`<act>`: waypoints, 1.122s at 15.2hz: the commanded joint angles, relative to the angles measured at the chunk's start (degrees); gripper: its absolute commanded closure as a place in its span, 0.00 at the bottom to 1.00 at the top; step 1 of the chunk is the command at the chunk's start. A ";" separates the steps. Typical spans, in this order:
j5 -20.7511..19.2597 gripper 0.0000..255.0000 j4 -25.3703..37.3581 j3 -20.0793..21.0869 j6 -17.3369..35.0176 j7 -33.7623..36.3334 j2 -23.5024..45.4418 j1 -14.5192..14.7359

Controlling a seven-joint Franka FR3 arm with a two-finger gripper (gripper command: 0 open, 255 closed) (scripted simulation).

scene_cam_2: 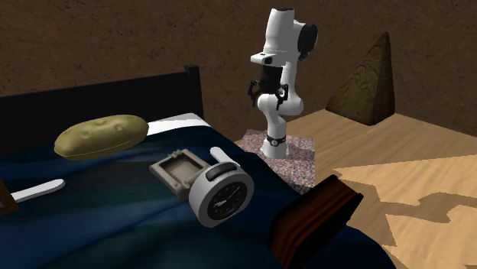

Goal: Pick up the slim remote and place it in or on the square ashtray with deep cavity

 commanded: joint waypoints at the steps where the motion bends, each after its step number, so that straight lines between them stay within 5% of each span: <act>1: 0.00 0.00 0.00 0.00 0.00 0.00 0.00 0.00; 9: -5.27 0.00 -9.48 -11.91 9.61 -20.37 1.80 1.62; 17: -9.75 0.00 -12.30 -24.65 20.77 -41.25 12.06 3.74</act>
